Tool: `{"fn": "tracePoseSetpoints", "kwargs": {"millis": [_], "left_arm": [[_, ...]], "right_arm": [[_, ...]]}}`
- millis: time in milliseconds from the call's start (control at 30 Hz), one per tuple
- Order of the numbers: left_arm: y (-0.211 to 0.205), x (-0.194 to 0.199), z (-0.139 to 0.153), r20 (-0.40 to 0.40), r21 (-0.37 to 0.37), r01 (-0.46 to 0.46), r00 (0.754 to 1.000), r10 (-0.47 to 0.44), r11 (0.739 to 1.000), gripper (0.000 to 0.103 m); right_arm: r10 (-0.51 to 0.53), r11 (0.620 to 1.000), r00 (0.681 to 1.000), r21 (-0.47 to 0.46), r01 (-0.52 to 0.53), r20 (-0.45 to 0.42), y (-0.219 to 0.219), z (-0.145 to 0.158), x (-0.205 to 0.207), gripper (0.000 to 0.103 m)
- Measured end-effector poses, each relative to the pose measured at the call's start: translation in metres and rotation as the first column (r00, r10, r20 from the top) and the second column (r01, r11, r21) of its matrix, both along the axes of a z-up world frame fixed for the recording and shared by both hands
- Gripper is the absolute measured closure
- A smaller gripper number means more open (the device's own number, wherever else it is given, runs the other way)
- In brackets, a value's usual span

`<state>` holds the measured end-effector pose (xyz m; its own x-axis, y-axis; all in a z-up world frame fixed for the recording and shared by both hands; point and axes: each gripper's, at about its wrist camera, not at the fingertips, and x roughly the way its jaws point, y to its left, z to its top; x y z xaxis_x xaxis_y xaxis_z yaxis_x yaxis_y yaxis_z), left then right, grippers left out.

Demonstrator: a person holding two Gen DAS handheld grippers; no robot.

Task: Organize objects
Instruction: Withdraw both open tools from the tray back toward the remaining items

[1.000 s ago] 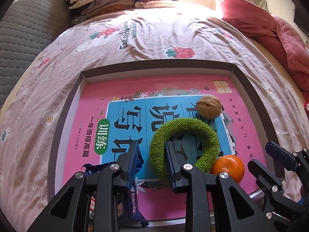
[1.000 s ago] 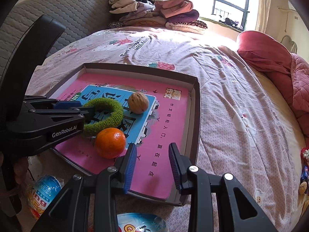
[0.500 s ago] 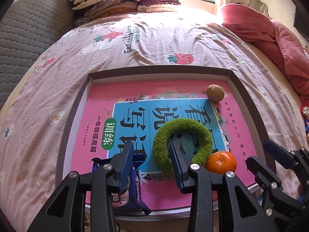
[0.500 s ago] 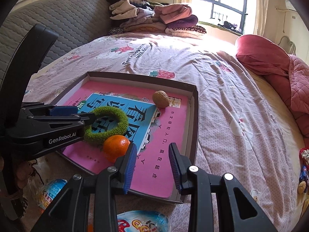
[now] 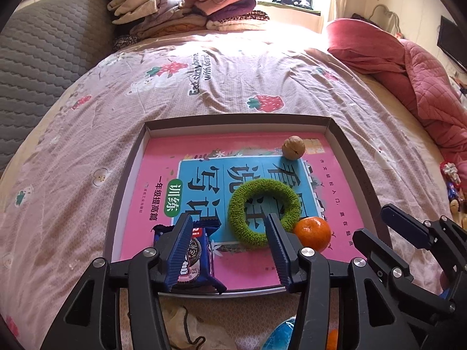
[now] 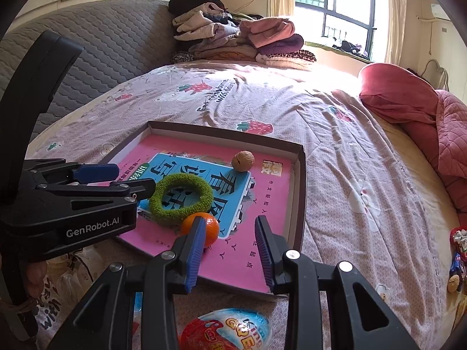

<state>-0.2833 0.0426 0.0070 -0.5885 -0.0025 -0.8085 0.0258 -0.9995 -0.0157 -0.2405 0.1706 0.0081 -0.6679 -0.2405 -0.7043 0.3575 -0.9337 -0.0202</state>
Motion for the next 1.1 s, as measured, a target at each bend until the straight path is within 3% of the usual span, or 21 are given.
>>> {"fn": "tracePoseSetpoints", "kwargs": {"millis": [400, 500, 1100], "left_arm": [[-0.009, 0.031, 0.023, -0.041, 0.007, -0.017, 0.999, 0.017, 1.000, 0.047], [-0.010, 0.038, 0.028, -0.050, 0.007, -0.020, 0.999, 0.020, 1.000, 0.041], [-0.008, 0.077, 0.053, -0.108, 0.008, -0.017, 0.994, 0.018, 1.000, 0.039]], "right_arm": [[0.020, 1.000, 0.999, -0.020, -0.021, -0.050, -0.004, 0.024, 0.024, 0.068], [0.019, 1.000, 0.998, -0.023, -0.021, -0.058, -0.003, 0.028, 0.027, 0.068], [-0.002, 0.998, 0.995, -0.070, -0.005, -0.101, 0.008, 0.053, 0.055, 0.067]]}}
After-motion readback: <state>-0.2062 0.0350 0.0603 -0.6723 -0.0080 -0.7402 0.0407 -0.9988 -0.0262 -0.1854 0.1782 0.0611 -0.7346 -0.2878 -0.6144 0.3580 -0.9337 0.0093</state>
